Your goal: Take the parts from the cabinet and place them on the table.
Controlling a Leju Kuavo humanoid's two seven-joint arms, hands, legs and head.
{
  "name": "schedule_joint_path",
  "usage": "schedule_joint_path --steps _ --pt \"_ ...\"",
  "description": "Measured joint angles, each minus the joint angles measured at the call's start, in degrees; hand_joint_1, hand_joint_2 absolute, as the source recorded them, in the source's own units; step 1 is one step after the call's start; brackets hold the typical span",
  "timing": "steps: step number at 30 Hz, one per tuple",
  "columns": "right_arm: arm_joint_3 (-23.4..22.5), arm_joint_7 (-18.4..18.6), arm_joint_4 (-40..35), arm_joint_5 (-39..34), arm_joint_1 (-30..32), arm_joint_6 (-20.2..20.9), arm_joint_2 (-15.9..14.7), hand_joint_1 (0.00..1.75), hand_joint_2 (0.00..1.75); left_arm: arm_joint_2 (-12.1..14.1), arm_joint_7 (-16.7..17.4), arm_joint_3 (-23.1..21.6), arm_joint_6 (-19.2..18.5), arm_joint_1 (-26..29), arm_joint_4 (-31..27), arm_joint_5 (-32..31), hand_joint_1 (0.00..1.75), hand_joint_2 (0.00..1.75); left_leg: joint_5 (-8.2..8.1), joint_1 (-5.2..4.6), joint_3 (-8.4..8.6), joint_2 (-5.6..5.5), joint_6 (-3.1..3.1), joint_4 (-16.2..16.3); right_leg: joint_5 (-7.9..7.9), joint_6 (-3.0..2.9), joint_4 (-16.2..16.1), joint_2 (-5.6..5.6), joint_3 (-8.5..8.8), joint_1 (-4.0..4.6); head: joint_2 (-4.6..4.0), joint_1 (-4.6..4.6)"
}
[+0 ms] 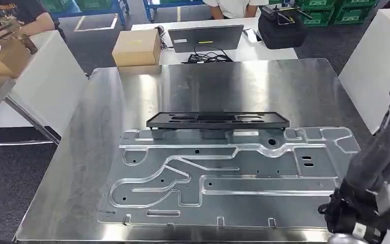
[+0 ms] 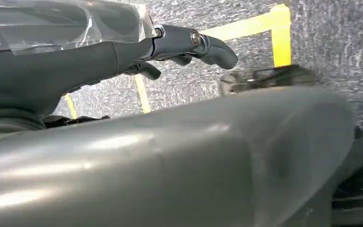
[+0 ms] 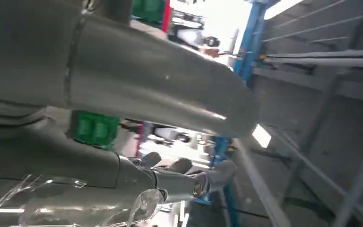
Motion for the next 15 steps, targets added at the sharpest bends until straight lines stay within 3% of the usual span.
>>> schedule_joint_path --steps 2,3,4,6,7,8,9,10,12,13,14,15 --pt "-2.82 -2.51 -3.26 1.07 3.65 0.0 0.15 0.0 0.0 -0.11 -0.02 0.0 0.07 -0.12 0.0 0.22 0.0 0.0 3.72 -0.71 6.45 -0.02 1.76 -8.95 0.91 -0.06 -0.05 0.01 -0.91 0.55 0.0 0.0" --pt "-3.71 -3.03 -4.43 1.15 4.8 0.0 0.26 0.0 0.0 0.0 -0.02 0.0 0.11 -0.28 0.02 0.3 0.0 0.0 4.11 -1.46 10.16 -0.02 3.24 -14.31 1.35 -0.14 -0.08 -0.01 -1.2 0.0 0.02 0.0" --pt "-4.7 -3.47 -5.5 1.24 5.81 0.0 0.31 0.0 0.0 0.07 -0.02 0.02 0.22 -0.42 0.02 0.52 0.0 0.0 2.49 -2.26 13.03 0.25 4.05 -19.29 1.8 0.38 -0.21 -0.13 -1.29 0.33 0.0 -0.02" --pt "-6.09 -3.75 -6.99 1.22 7.83 0.0 0.37 0.0 0.0 0.09 -0.04 0.02 0.26 -0.8 0.04 0.63 0.0 0.0 3.23 -2.6 12.91 0.2 3.36 -20.23 3.09 1.37 -1.21 -0.71 -1.2 -0.43 0.0 -0.02" --pt "-6.7 -3.88 -7.77 1.15 8.47 0.0 0.44 0.0 0.0 0.11 -0.04 0.04 0.28 -0.85 0.04 0.72 0.0 0.0 4.01 -2.98 12.72 0.19 3.46 -20.83 3.84 1.93 -1.92 -0.83 -1.09 -0.64 0.02 0.0" --pt "-7.3 -4.24 -8.48 1.2 9.73 0.0 0.48 0.0 0.0 0.11 -0.04 0.09 0.39 -0.81 0.04 0.79 0.0 0.0 6.06 -2.66 12.72 0.16 4.54 -22.88 4.57 2.15 -2.85 -0.77 -0.94 -0.36 0.0 -0.04" --pt "-7.97 -4.8 -9.04 1.55 10.83 -0.02 0.52 0.0 0.0 -0.07 0.02 0.09 0.39 -0.84 0.04 0.83 0.0 0.0 7.57 -2.32 13.1 0.26 4.35 -24.25 3.17 2.0 -2.64 -0.71 -1.38 -0.3 0.02 0.0" --pt "-8.56 -5.29 -9.77 1.99 11.43 -0.02 0.66 0.0 0.0 -0.04 0.0 0.09 0.41 -0.91 0.04 0.94 0.0 0.0 8.25 -2.22 12.24 0.28 4.81 -24.58 -0.5 1.99 -0.6 -0.59 -1.95 -0.09 0.0 -0.02" --pt "-9.74 -6.13 -10.81 2.27 13.36 -0.02 0.72 0.0 0.0 -0.24 0.0 0.22 0.41 -0.88 0.04 1.22 0.0 0.0 9.61 -2.17 10.81 0.25 4.44 -24.54 -7.41 2.29 6.97 -0.58 -3.32 -0.14 0.02 -0.04" --pt "-10.09 -6.53 -11.14 2.03 15.0 -0.02 0.96 0.0 0.0 -0.3 0.0 0.39 0.39 -0.85 0.04 1.55 0.0 0.0 10.23 -2.17 9.78 0.21 4.4 -24.27 -8.89 2.55 11.07 -0.56 -3.85 -0.06 0.02 -0.02" --pt "-10.5 -6.96 -11.51 1.46 16.15 -0.02 1.09 0.0 0.0 -0.41 -0.02 0.55 0.35 -0.8 0.04 1.7 0.0 0.0 10.78 -2.16 8.61 0.22 4.27 -23.78 -7.81 2.77 13.58 -0.56 -3.83 -0.09 0.02 -0.02" --pt "-11.07 -7.51 -11.66 0.89 16.91 0.0 1.22 0.0 0.0 -0.48 -0.07 0.7 0.2 -0.74 0.04 1.75 0.0 0.0 11.13 -2.08 7.39 0.26 4.09 -23.18 -5.56 2.94 13.75 -0.56 -2.97 -0.14 0.0 -0.02"
